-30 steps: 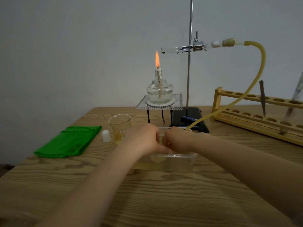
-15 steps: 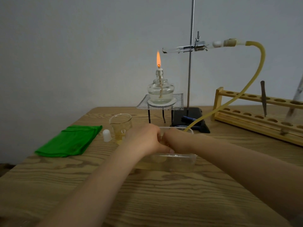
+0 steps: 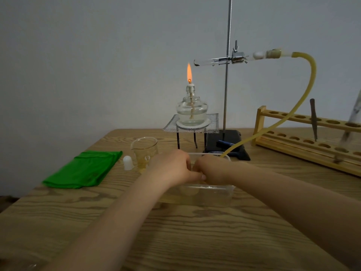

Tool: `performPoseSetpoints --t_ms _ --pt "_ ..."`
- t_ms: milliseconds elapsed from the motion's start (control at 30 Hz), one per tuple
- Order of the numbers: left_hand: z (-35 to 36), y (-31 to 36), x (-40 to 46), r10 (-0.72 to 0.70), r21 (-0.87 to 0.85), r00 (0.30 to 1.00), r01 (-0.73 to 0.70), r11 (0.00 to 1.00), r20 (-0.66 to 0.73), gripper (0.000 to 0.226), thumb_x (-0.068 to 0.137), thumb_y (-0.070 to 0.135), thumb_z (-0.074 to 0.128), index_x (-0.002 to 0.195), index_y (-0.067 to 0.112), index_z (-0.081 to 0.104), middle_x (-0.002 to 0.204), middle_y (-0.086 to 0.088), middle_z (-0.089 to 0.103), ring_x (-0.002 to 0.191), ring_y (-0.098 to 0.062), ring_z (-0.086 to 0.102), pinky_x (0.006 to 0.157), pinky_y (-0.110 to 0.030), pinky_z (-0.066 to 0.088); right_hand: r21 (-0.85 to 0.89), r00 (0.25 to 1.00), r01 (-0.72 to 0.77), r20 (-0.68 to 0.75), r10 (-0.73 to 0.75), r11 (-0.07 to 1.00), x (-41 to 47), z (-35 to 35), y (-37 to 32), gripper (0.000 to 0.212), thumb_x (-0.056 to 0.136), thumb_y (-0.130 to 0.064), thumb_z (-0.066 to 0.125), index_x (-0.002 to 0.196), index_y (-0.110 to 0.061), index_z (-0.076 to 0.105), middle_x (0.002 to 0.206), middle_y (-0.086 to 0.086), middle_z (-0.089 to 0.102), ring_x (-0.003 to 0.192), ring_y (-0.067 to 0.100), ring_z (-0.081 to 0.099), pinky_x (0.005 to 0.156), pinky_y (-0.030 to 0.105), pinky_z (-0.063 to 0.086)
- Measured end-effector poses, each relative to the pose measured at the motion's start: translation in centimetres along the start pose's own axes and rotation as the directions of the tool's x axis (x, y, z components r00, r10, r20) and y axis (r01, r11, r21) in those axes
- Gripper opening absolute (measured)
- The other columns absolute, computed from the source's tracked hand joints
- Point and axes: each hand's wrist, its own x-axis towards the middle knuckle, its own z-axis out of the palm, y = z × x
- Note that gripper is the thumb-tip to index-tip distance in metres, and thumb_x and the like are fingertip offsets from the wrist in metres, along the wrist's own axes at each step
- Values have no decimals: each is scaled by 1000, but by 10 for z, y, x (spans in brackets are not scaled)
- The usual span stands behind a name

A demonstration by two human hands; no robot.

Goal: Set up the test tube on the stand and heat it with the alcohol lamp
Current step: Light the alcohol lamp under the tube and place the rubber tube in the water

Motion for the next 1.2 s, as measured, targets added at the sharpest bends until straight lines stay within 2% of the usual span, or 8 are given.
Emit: performPoseSetpoints --t_ms 133,300,533,733,833,900,1000,1200 --pt "0 0 -1 -1 -7 1000 1 1000 2 49 73 72 54 94 30 66 94 9 65 85 -12 59 75 -32 52 -3 999 -20 -38 20 1000 -1 0 0 23 91 -7 48 106 -8 66 100 10 68 92 25 64 84 36 54" --pt "0 -1 -1 -17 -20 1000 17 1000 -9 47 76 71 51 97 31 67 95 9 66 86 -12 60 76 -34 53 -52 996 -39 -85 34 998 -4 -1 1 16 91 -8 49 91 -18 62 92 5 66 83 21 63 74 34 55" --pt "-5 1 -4 -3 1 1000 3 1000 -19 40 85 60 49 101 29 67 96 8 67 83 -11 61 73 -31 53 -42 992 -39 -121 34 998 -9 -3 3 20 92 -9 48 82 -23 58 83 1 62 81 23 62 77 43 56" --pt "-8 5 -6 13 14 998 -12 1000 -63 25 93 41 49 107 28 65 102 7 65 85 -12 58 59 -25 40 -39 991 7 -135 -12 999 -17 -9 2 26 93 -11 52 110 -23 67 103 1 68 92 20 63 83 39 56" --pt "-6 5 -7 42 -21 990 -45 999 -137 20 93 35 50 105 29 65 103 8 64 86 -12 57 58 -24 37 -27 988 9 -156 -13 1000 -21 -12 2 25 93 -17 53 112 -25 67 108 -3 68 97 17 62 85 37 54" --pt "-4 5 -6 59 -57 977 -72 996 -205 15 91 32 53 100 28 65 101 9 61 84 -11 56 54 -22 34 -34 985 2 -172 -8 999 -24 -14 1 20 91 -18 54 105 -22 68 102 -2 67 93 16 61 81 33 54" --pt "-3 6 -6 64 -150 965 -105 983 -255 5 86 29 61 89 26 59 90 10 52 78 -10 52 55 -22 34 -40 976 -11 -220 2 999 -27 -18 1 7 84 -11 56 84 -18 57 80 -3 58 73 14 52 64 23 45" --pt "-3 7 -4 46 -212 959 -109 971 -281 22 79 14 58 70 30 46 74 12 48 75 -12 50 56 -25 34 -1 980 -27 -195 27 1000 -37 -26 -2 26 78 -1 54 66 -21 44 67 -7 45 60 7 39 53 16 32"
